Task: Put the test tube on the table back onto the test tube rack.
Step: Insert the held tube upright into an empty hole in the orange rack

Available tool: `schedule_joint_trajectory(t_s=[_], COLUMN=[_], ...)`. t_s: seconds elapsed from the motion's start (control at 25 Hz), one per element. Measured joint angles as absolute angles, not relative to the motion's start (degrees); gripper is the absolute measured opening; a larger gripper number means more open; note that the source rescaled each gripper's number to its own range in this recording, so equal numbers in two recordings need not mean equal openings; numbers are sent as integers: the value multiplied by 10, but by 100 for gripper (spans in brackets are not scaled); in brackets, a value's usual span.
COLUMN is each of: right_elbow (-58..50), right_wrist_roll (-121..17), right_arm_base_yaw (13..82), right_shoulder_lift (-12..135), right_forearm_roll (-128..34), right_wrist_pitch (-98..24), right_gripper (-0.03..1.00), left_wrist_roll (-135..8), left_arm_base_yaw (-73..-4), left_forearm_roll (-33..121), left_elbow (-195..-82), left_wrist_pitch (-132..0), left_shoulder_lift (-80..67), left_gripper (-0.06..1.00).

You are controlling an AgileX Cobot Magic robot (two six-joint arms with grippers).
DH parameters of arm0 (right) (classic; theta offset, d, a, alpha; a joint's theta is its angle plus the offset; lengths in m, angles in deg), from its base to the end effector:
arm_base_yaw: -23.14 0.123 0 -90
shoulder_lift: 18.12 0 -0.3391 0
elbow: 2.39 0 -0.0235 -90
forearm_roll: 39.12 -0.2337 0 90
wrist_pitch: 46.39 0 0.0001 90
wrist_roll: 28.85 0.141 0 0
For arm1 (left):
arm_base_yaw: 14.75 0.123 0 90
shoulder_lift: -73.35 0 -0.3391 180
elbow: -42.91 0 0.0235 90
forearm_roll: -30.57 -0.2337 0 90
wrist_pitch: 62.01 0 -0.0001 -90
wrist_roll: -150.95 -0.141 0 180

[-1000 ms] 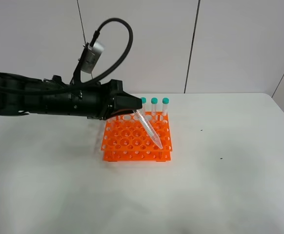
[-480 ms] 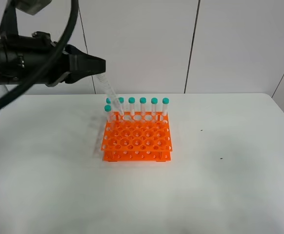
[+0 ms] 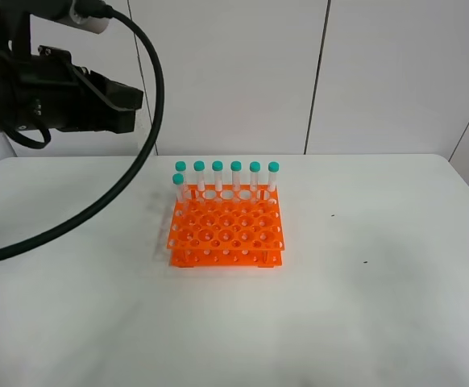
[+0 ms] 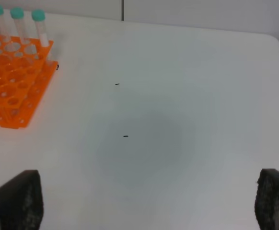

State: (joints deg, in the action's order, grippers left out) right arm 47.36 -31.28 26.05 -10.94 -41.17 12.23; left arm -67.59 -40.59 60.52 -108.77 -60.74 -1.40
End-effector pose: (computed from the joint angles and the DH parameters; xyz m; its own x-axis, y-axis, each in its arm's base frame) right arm -0.0265 0.0030 0.2518 -0.4285 -0.0456 -0.9024 -0.0885 0.9960 -0.0083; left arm 0.2542 -0.1214 0.3909 -0.1209 0.2246 -0.9669 0.4492 0.8810 0.1485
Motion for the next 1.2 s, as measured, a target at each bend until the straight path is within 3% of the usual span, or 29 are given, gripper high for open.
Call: schedule_joint_trajectory(t_s=[0.16,0.32,0.6,1.0,1.2], right_elbow=[474,474,474,474,474], right_wrist_roll=[-313,-313,-313,-313,-313], right_arm_base_yaw=[260,260,260,260,260], right_shoulder_lift=[-109,-109,-109,-109,-109], right_forearm_roll=[-412,-412,-412,-412,-412], right_wrist_pitch=[122,122,122,122,122], right_gripper=[97,97,97,97,97], left_wrist_roll=[-443,-345,-307,-266,-266], left_arm_base_yaw=[-446,-460,-460,-460,-443], left_forearm_roll=[375,279,268,267,265], left_elbow=[-1064,-1045,-1069,-1207,-1221], left_wrist_pitch=[-512,-439,-399,-496,-511], left_shoulder_lift=[-17,-64,-186,-293,-338], left_gripper=[0,0,0,0,0])
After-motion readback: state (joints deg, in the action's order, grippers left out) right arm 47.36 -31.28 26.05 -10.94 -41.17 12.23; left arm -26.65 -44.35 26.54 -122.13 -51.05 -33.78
